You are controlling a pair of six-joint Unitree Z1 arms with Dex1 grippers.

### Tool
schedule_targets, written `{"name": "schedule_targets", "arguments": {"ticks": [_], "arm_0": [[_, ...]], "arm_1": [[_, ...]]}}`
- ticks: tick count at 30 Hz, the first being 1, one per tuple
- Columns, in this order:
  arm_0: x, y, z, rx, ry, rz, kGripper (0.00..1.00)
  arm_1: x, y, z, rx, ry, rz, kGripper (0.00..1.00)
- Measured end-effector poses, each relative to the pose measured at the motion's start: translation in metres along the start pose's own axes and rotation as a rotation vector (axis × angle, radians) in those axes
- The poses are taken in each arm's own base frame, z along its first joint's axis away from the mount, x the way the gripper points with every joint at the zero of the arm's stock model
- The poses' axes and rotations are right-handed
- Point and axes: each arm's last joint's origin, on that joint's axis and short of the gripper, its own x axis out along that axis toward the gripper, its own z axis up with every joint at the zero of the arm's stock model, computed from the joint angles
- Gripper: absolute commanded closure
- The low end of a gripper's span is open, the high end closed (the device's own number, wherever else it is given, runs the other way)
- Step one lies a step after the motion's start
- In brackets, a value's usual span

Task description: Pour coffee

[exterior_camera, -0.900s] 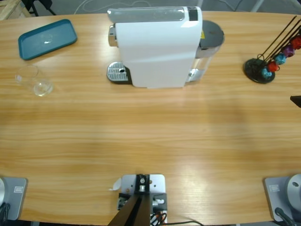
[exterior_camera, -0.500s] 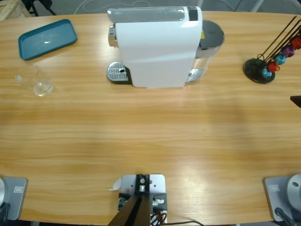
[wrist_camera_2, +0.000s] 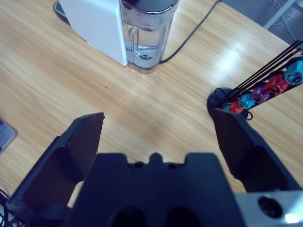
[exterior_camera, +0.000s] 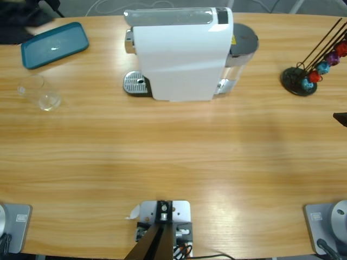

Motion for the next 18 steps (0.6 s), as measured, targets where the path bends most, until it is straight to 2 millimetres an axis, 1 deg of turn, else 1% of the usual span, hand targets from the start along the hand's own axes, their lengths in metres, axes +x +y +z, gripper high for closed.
{"name": "schedule_targets", "arguments": {"ticks": [1, 3, 4, 6, 9, 11, 13, 16, 17, 18], "arm_0": [[0.01, -0.001, 0.005, -0.053, 0.001, -0.008, 0.026], [0.028, -0.002, 0.017, -0.144, -0.003, -0.013, 0.102], [0.037, -0.002, 0.021, -0.175, 0.004, -0.015, 0.117], [0.055, -0.002, 0.031, -0.221, 0.022, -0.027, 0.119], [0.08, -0.002, 0.039, -0.265, 0.071, -0.06, 0.119], [0.095, 0.0, 0.04, -0.292, 0.107, -0.067, 0.119], [0.105, 0.002, 0.038, -0.311, 0.132, -0.065, 0.119], [0.116, 0.004, 0.038, -0.325, 0.153, -0.062, 0.119], [0.118, 0.005, 0.038, -0.327, 0.157, -0.06, 0.162], [0.12, 0.006, 0.039, -0.329, 0.159, -0.059, 0.233]], "arm_1": [[0.0, 0.0, 0.0, 0.0, 0.0, 0.0, 0.0], [0.0, 0.0, 0.0, 0.0, 0.0, 0.0, 0.0], [0.0, 0.0, 0.0, 0.0, 0.0, 0.001, 0.0], [0.0, 0.0, 0.0, 0.0, 0.0, 0.001, 0.0], [0.0, 0.0, 0.0, 0.0, 0.0, 0.001, 0.0], [0.0, 0.0, 0.0, 0.0, 0.0, 0.001, 0.0], [0.0, 0.0, 0.0, 0.0, 0.0, 0.001, 0.0], [0.0, 0.0, 0.0, 0.0, 0.0, 0.001, 0.0], [0.0, 0.0, 0.0, 0.0, 0.0, 0.001, 0.0], [0.0, 0.0, 0.0, 0.0, 0.0, 0.001, 0.0]]}}
